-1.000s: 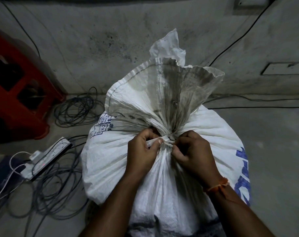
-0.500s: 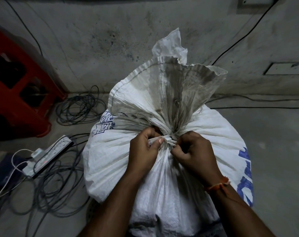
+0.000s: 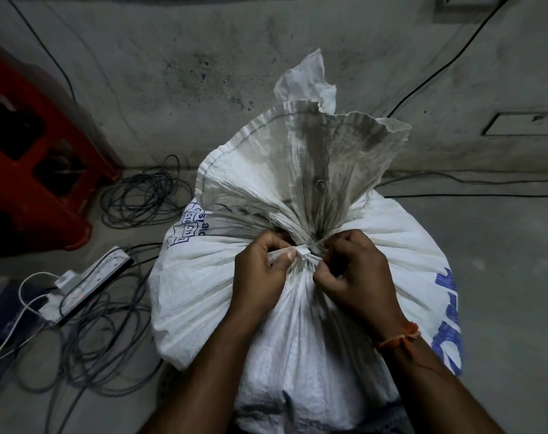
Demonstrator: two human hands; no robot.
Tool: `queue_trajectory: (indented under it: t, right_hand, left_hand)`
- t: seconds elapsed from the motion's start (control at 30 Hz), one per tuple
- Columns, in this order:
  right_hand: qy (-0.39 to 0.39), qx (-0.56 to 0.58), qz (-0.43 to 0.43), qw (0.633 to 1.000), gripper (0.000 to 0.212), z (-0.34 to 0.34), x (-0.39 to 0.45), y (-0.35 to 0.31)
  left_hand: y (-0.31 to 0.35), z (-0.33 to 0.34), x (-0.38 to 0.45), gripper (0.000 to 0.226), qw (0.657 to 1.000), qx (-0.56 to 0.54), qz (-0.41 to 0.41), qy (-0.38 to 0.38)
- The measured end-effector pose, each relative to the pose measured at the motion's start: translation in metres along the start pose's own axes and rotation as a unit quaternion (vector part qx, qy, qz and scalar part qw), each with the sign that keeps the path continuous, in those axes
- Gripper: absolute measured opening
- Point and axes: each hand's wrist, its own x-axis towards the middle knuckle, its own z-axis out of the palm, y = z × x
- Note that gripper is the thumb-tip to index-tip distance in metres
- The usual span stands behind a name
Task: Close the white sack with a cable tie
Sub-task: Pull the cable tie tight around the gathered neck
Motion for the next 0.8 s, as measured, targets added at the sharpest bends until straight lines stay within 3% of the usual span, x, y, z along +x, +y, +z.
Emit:
queue_trajectory:
  t: [0.3,0.57,0.67,0.73,0.8]
  right_hand:
    - [-0.012,0.055,-0.018,0.998,0.014,0.004,-0.003,-0.003]
    - [0.042,0.047,0.003,0.998,0.023,0.017,-0.006,-0.008]
    - [-0.014,0.060,-0.004,0.998,0.025,0.011,-0.001,-0.008]
    - [-0.091,0.069,-0.028,0.993,0.015,-0.003,0.004,-0.001]
    - [-0.119,0.083,-0.035,0.989,0.011,-0.011,0.005,0.004]
  left_hand:
    - [0.000,0.000,0.000,0.010,1.000,-0.006,0.001,0.000]
    - [0.004,-0.001,-0.001,0.007,1.000,-0.020,0.001,-0.012]
    - [0.003,-0.001,-0.001,0.008,1.000,-0.015,0.001,-0.008]
    - [0.003,-0.002,-0.001,0.009,1.000,-0.001,0.008,0.001]
    - [0.003,-0.002,-0.001,0.009,1.000,0.003,0.012,-0.001]
